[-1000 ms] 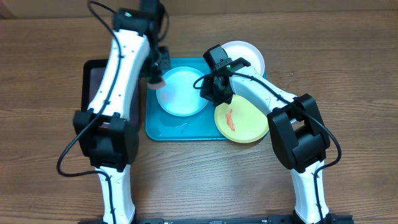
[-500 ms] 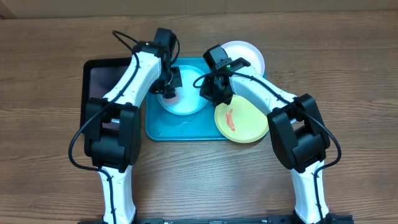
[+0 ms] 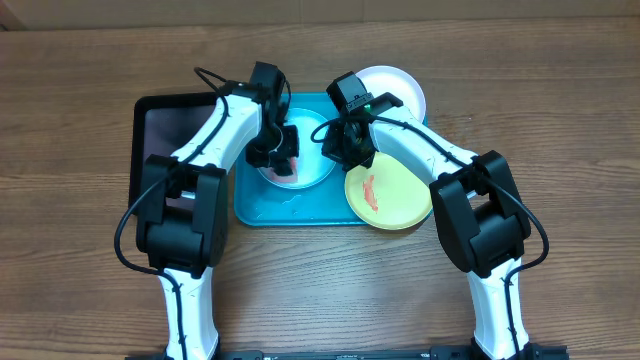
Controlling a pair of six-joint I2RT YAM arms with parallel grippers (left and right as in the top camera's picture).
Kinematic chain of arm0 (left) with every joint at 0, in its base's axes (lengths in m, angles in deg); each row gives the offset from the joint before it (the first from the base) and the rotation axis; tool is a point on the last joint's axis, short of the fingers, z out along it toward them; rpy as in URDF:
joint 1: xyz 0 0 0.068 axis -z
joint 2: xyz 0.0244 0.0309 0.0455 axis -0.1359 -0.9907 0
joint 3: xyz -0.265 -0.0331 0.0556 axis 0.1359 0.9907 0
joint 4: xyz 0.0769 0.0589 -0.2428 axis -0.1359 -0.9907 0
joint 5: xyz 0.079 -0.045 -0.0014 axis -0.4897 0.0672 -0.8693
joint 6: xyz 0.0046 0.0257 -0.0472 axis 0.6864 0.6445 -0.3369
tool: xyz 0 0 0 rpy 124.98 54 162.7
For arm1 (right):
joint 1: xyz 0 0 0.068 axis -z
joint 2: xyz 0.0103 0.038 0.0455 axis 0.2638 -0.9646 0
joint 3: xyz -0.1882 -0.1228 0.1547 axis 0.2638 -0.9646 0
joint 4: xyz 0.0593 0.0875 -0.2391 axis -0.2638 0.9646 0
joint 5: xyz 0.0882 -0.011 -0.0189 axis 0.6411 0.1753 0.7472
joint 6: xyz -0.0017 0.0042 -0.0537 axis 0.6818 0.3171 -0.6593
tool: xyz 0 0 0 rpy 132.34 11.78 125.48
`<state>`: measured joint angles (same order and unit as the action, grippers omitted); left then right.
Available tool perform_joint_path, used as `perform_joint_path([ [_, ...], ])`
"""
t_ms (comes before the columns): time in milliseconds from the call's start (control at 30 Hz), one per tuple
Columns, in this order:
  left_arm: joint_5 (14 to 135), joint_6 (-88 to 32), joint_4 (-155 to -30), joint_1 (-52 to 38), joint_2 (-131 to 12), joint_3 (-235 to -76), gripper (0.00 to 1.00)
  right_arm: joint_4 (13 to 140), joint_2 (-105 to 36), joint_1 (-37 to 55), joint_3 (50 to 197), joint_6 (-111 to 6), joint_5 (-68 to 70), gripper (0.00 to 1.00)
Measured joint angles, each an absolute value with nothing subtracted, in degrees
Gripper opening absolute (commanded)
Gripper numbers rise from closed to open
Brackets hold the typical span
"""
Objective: Clean dirty plates on tray and stack at the side
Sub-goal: 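Scrub the light-blue plate with the sponge in the left gripper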
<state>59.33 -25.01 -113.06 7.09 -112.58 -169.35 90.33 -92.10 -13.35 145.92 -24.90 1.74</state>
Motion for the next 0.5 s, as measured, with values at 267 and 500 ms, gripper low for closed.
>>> perform_joint_path([
  [267, 54.65, -25.58, -107.4, 8.33, -112.58, -168.91, 0.04, 89.87, -92.1, -13.3, 145.92, -24.74, 1.41, 0.04],
  [500, 36.11, -35.35, -104.97, 10.17, -112.36, -168.91, 0.04, 89.68, -92.1, -13.35, 145.92, -24.39, 1.36, 0.04],
])
